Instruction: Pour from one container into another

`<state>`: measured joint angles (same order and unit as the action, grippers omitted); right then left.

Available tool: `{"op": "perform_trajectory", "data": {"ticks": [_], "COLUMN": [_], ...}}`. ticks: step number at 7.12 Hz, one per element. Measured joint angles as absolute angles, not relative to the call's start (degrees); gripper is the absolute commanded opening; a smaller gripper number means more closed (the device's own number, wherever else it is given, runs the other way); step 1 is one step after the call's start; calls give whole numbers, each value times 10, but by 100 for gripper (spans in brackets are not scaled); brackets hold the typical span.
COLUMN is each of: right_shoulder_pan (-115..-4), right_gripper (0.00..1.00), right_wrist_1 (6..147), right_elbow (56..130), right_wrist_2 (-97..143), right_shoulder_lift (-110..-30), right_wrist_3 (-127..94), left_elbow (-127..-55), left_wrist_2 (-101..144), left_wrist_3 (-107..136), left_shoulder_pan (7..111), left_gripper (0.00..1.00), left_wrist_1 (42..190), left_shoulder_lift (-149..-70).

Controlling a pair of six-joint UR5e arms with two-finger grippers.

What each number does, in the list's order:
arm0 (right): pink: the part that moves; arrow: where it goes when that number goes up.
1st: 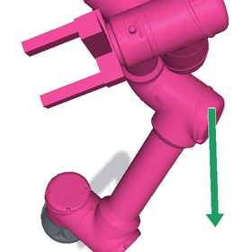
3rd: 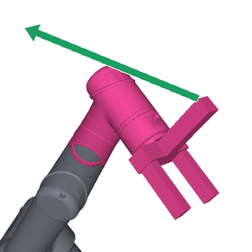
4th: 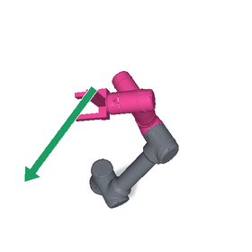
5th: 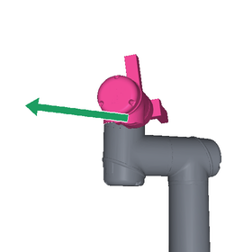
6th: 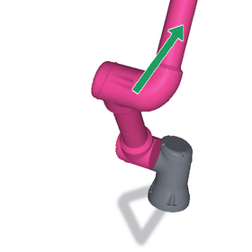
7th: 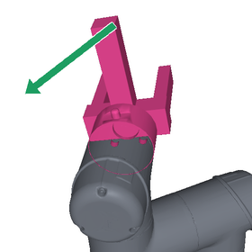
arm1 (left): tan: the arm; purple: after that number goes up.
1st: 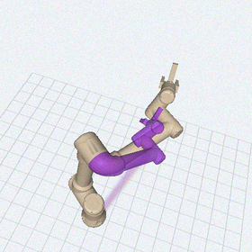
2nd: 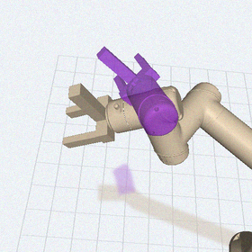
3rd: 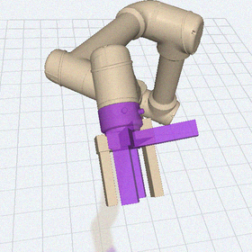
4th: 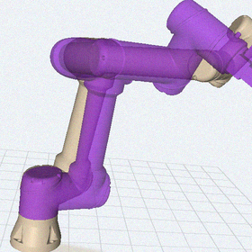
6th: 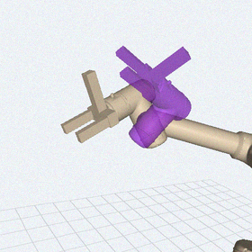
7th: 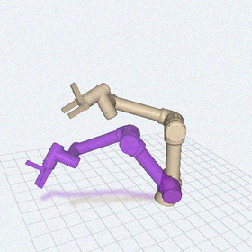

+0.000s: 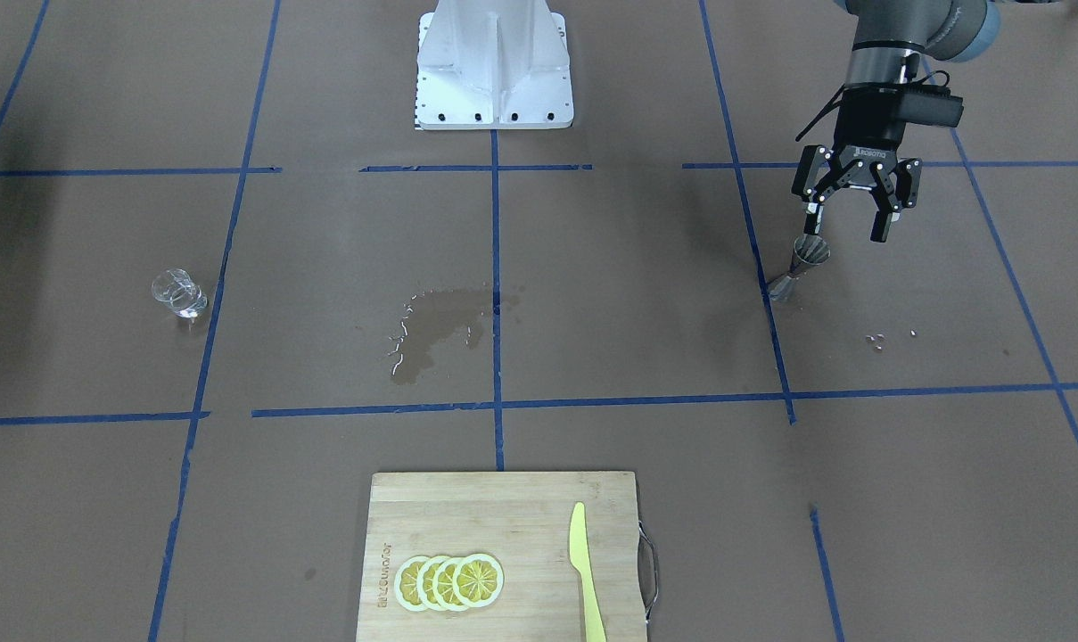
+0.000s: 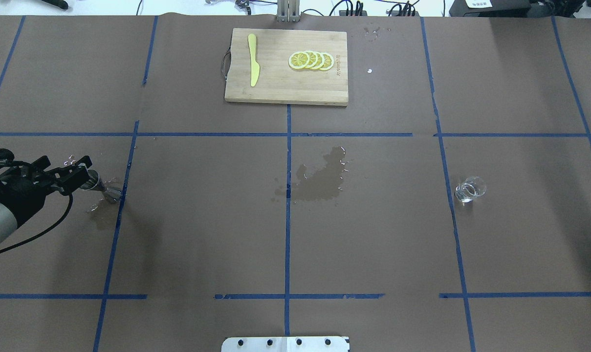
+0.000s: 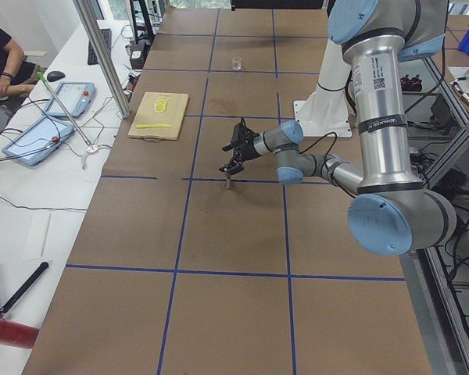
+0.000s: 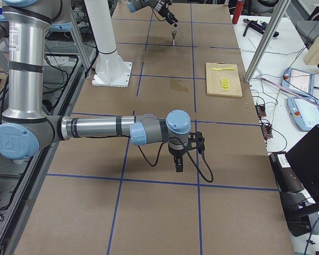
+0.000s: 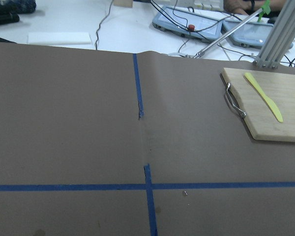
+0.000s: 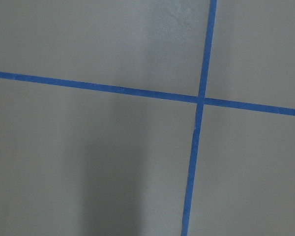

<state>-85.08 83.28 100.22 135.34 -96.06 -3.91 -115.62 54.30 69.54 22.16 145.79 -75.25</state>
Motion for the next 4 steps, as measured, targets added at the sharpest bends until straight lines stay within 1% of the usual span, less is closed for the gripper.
{"op": "perform_trajectory", "data": {"ticks": [2,4], "right_shoulder_pan": [-851,-851], "right_gripper": [100,100], "right_wrist_1": [833,833], "right_elbow": [1003,1002], "right_wrist_2": [1354,1353], "right_shoulder_lift": [-960,-961], "right_wrist_3": [-39,-40], "left_elbow": [-1154,-1127], "left_wrist_2": [402,333], "left_wrist_3": [707,711], "left_shoulder_pan": [133,94], "left_gripper": [98,99], "left_wrist_1": [1455,1453], "left_shoulder_lift": [-746,-743]}}
